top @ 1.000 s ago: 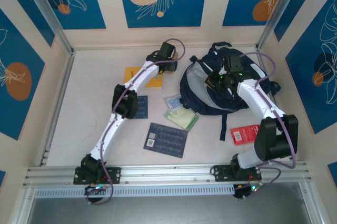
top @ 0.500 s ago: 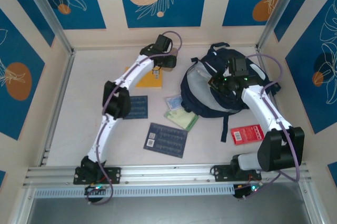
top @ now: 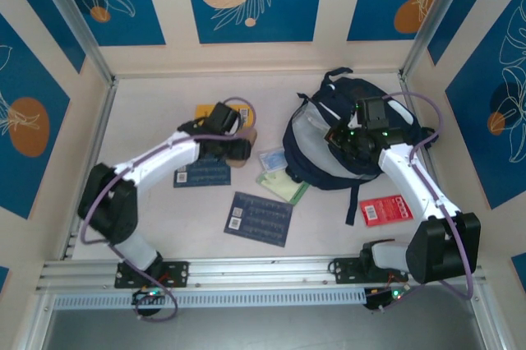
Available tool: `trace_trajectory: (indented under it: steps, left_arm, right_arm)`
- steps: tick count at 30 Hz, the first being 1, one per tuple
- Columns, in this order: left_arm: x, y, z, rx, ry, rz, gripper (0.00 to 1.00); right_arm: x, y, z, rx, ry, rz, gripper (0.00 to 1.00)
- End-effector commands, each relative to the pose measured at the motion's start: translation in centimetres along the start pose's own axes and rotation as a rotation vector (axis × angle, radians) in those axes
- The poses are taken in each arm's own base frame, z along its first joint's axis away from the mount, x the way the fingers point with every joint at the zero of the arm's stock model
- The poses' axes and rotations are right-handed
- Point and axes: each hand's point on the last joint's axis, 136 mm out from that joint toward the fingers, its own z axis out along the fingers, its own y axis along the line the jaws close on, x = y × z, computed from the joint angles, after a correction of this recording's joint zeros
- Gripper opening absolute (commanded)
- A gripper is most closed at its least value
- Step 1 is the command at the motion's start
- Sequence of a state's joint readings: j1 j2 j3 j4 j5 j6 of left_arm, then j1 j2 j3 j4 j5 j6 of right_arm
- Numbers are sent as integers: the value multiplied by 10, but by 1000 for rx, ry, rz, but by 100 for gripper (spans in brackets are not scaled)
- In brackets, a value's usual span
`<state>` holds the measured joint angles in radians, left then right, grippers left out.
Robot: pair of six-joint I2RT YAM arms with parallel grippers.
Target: Pack the student bag
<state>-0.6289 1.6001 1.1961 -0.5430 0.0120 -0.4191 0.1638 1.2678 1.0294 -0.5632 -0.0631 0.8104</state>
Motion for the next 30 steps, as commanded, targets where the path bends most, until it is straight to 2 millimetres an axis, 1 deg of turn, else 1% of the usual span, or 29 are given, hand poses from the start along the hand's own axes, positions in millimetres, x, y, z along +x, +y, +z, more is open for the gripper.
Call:
trace_trajectory:
  steps: [1, 3, 5, 7, 12, 13, 17, 21, 25, 30]
  left_arm:
    - [40, -2, -4, -8, 33, 11, 45]
    - [60, 2, -5, -29, 59, 26, 45]
    - [74, 6, -3, -36, 81, 30, 45]
    - [88, 4, 3, -18, 114, 36, 46]
    - [111, 5, 19, -45, 171, 75, 48]
    - [115, 8, 23, -52, 180, 76, 50]
    - [125, 8, 31, -54, 217, 74, 62]
    - [130, 6, 37, -47, 243, 66, 68]
    - [128, 4, 39, -48, 249, 70, 70]
    - [127, 3, 43, -48, 259, 71, 68]
  right_arm:
    - [12, 11, -6, -41, 19, -34, 0]
    - [16, 13, -3, -40, 27, -45, 0]
    - [20, 16, 1, -44, 35, -53, 0]
    - [23, 18, 4, -42, 38, -63, 0]
    - [30, 18, 11, -29, 47, -75, 0]
    - [31, 16, 11, -26, 47, -74, 0]
    - [33, 13, 13, -20, 46, -73, 0]
    - [33, 11, 13, -18, 42, -71, 0]
    - [34, 10, 14, -18, 46, -72, 0]
    - [34, 10, 16, -21, 50, -73, 0]
